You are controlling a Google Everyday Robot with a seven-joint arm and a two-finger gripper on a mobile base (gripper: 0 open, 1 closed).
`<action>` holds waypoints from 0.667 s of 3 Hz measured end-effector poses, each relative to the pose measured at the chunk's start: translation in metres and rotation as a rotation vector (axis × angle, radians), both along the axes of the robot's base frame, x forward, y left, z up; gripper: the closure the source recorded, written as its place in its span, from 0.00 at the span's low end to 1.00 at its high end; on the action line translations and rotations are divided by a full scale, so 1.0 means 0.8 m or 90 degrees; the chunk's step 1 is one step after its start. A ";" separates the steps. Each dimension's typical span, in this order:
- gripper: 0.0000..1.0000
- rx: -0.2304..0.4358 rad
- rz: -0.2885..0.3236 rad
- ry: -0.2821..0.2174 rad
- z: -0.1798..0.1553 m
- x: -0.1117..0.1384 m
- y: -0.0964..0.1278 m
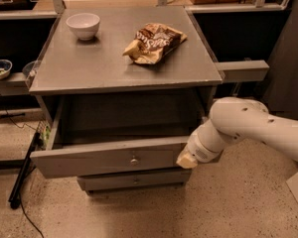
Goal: Close top drawer
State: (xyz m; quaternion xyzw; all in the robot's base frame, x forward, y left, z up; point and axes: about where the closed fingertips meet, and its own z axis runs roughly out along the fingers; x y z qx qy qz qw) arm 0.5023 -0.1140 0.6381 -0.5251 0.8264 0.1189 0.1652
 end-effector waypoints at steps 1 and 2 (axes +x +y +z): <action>1.00 -0.001 0.005 0.001 -0.004 0.012 0.005; 0.83 -0.001 0.005 0.001 -0.005 0.012 0.005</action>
Offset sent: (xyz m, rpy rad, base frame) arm 0.0092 0.0036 -0.0036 -0.0018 0.0021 0.0072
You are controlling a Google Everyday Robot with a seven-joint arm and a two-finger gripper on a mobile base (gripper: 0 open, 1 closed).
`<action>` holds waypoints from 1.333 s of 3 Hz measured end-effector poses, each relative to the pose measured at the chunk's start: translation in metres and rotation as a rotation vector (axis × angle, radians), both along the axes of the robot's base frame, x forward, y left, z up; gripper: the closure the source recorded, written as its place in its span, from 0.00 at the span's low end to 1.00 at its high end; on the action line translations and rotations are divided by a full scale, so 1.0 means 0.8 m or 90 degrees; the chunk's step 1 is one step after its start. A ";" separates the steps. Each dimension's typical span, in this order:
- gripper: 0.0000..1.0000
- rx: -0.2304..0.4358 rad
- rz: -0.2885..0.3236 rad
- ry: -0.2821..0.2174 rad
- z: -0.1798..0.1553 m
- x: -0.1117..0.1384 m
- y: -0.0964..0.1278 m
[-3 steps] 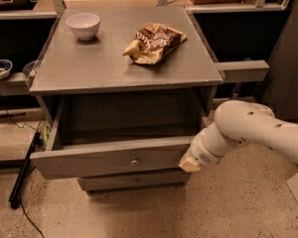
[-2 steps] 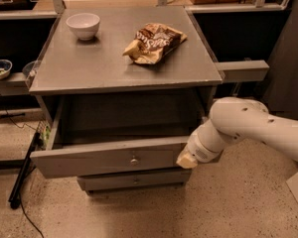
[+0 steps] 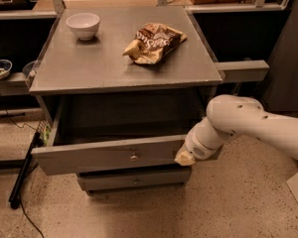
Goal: Close top drawer
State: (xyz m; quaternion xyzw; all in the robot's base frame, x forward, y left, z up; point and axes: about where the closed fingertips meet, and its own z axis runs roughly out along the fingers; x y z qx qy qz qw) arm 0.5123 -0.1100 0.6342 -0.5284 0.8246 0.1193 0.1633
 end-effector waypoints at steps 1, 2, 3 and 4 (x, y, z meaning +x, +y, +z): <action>0.60 0.000 0.000 0.000 0.000 0.000 0.000; 0.37 0.000 0.000 0.000 0.000 0.000 0.000; 0.14 0.000 0.000 0.000 0.000 0.000 0.000; 0.00 0.000 0.000 0.000 0.000 0.000 0.000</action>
Offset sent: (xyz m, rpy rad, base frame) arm 0.0000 0.0000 0.0000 0.0000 0.0000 0.0000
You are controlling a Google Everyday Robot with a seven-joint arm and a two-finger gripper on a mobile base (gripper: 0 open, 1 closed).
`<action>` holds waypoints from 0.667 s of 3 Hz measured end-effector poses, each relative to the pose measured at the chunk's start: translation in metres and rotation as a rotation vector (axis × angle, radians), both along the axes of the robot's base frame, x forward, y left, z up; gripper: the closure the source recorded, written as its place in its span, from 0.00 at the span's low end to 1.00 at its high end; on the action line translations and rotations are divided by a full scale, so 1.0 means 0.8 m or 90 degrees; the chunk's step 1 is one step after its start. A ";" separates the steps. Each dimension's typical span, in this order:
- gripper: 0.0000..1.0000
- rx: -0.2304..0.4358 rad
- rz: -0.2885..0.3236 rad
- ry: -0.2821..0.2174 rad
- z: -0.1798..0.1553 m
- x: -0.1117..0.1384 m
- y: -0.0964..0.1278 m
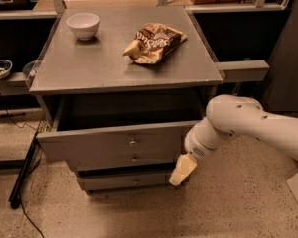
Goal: Close top drawer
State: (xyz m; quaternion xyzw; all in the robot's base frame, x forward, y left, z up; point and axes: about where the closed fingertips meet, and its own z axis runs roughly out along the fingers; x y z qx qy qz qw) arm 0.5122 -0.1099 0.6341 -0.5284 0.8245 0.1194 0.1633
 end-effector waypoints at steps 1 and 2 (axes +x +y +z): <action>0.00 0.000 0.000 0.000 0.000 0.000 0.000; 0.18 0.000 0.000 0.000 0.000 0.000 0.000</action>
Offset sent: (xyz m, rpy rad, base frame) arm 0.0000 0.0000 0.0000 0.0000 0.0000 0.0000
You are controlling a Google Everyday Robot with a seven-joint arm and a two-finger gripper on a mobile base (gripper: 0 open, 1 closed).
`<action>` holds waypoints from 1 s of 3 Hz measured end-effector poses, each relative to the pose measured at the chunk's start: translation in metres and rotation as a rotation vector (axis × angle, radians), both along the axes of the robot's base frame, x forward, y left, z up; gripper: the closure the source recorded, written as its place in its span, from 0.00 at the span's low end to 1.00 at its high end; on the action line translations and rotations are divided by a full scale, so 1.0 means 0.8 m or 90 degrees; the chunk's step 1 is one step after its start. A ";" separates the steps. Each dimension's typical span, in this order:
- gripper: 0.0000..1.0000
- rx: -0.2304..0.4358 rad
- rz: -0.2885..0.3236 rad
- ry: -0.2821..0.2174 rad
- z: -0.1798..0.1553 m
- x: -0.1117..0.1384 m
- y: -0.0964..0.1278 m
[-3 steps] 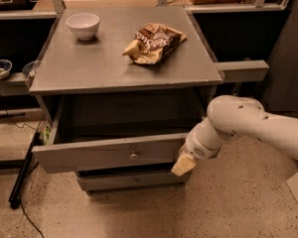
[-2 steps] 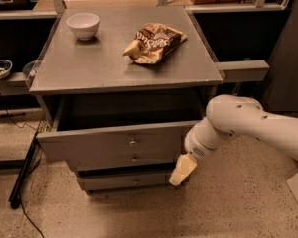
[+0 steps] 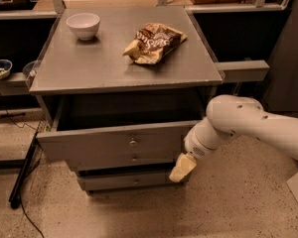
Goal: Close top drawer
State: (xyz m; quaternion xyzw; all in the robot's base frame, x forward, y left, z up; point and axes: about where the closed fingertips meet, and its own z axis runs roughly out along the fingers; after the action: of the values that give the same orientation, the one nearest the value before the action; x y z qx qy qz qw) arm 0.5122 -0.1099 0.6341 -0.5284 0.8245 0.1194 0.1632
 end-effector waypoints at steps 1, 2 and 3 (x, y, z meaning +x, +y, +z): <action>0.49 0.000 0.000 0.000 0.000 0.000 0.000; 0.72 0.000 0.000 0.000 0.000 0.000 0.000; 0.95 0.000 0.000 0.000 0.000 0.000 0.000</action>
Offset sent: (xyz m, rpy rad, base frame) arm 0.0000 0.0000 0.0000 0.0000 0.0000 0.0000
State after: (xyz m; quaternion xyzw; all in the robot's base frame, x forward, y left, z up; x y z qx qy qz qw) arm 0.5123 -0.1098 0.6341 -0.5287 0.8244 0.1192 0.1631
